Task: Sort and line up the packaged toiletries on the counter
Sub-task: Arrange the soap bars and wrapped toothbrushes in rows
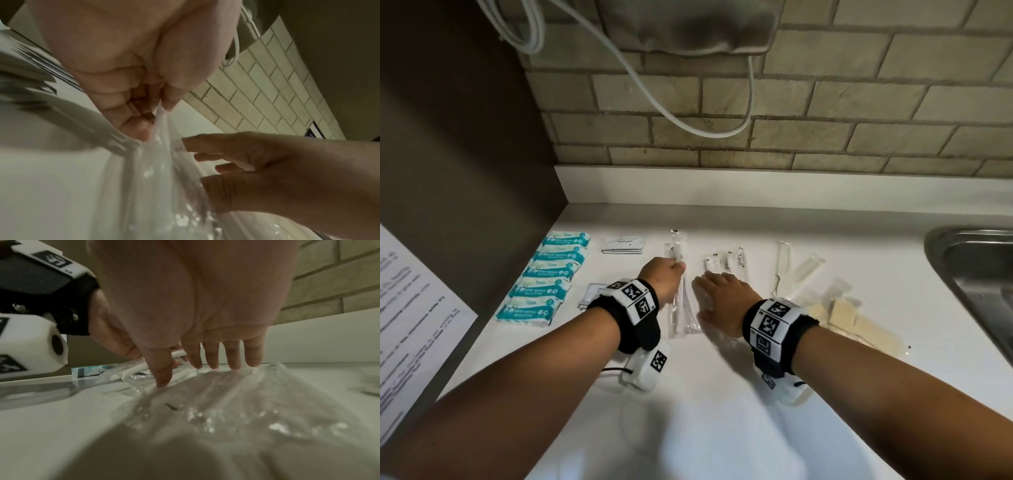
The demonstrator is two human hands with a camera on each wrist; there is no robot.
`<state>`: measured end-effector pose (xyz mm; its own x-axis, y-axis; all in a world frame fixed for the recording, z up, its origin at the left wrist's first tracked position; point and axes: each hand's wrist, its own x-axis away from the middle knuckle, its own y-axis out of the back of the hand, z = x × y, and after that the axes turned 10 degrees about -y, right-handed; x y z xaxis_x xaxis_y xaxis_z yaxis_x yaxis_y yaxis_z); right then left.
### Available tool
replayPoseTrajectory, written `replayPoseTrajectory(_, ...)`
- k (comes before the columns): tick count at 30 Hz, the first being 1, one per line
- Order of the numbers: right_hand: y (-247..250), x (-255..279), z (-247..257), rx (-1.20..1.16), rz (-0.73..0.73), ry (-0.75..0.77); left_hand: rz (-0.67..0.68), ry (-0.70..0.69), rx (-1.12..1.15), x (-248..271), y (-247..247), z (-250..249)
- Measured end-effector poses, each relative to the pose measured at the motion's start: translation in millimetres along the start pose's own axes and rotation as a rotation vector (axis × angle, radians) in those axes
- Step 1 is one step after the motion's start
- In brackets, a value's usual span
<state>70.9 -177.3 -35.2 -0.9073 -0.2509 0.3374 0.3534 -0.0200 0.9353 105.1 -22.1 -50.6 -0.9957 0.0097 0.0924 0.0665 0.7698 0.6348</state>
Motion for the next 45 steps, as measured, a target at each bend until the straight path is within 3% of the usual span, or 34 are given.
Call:
replayPoseTrajectory(6, 8.6, 0.9, 0.9, -0.028, -0.049, -0.054, -0.105, 0.019, -0.109, 2.1, 11.8, 6.0)
replayPoseTrajectory(12, 9.7, -4.6, 21.1, 0.047, 0.003, 0.184, -0.082, 0.105, -0.327, 5.9, 15.1, 5.3)
replayPoseTrajectory(17, 8.6, -2.9, 22.4, -0.004, 0.085, 0.060, -0.032, 0.077, -0.332, 0.2, 11.8, 8.1)
replayPoseTrajectory(25, 4.7, 4.1, 8.8, -0.091, 0.059, 0.092, 0.018, -0.016, -0.344, -4.6, 6.8, 3.0)
replayPoseTrajectory(28, 9.1, 19.2, -15.1, -0.171, -0.041, 0.082, 0.029, -0.051, -0.392, -2.0, 7.0, -3.0)
replayPoseTrajectory(31, 17.4, 39.4, -60.0, -0.251, -0.137, -0.041, 0.018, -0.191, -0.370, 5.0, -1.5, -31.0)
replayPoseTrajectory(33, 24.3, 51.1, -94.9, -0.266, -0.162, -0.156, 0.079, -0.305, -0.331, 10.5, -15.0, -56.8)
replayPoseTrajectory(38, 31.0, 75.5, -162.8, -0.140, -0.002, -0.299, 0.346, -0.466, -0.303, 28.1, -77.3, -116.0)
replayPoseTrajectory(41, 27.8, 80.0, -180.0, -0.088, 0.066, -0.319, 0.404, -0.498, -0.390, 37.8, -112.6, -135.9)
replayPoseTrajectory(45, 24.9, 70.8, -185.6, 0.021, 0.005, -0.263, 0.433, -0.523, -0.577, 38.0, -134.1, -144.4)
